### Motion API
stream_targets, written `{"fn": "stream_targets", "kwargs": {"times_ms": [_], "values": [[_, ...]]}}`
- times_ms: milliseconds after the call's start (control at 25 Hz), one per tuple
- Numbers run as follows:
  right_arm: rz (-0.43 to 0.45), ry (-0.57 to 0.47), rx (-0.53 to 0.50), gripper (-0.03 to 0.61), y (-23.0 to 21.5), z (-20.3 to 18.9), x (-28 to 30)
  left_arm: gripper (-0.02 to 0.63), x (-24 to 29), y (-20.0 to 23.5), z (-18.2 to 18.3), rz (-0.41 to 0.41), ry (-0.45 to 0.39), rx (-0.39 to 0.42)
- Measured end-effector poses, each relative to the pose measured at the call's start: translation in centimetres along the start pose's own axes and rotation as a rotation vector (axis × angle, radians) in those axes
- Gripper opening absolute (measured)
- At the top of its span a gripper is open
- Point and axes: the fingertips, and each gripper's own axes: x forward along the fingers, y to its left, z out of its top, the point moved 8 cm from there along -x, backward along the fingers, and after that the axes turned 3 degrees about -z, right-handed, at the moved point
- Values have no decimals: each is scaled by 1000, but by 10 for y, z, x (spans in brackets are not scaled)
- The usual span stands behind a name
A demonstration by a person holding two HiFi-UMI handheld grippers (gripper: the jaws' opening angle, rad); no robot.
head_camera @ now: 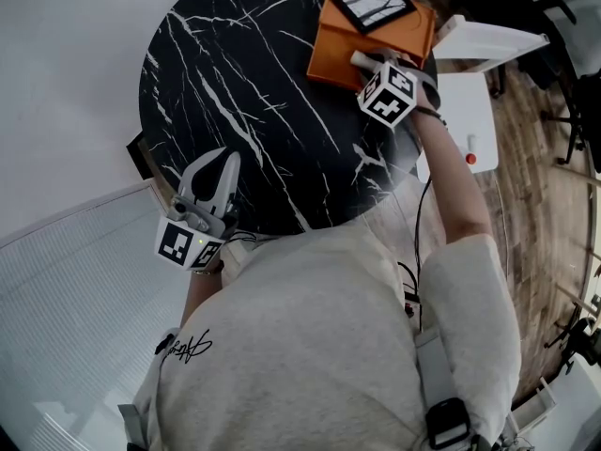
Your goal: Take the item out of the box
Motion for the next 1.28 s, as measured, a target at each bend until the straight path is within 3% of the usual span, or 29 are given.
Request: {"fn": "stream_targets", "kwargs": {"times_ms": [1280], "values": [[52,77,40,130,-4,-1,13,0,5,1,0,-1,2,-2]]}}
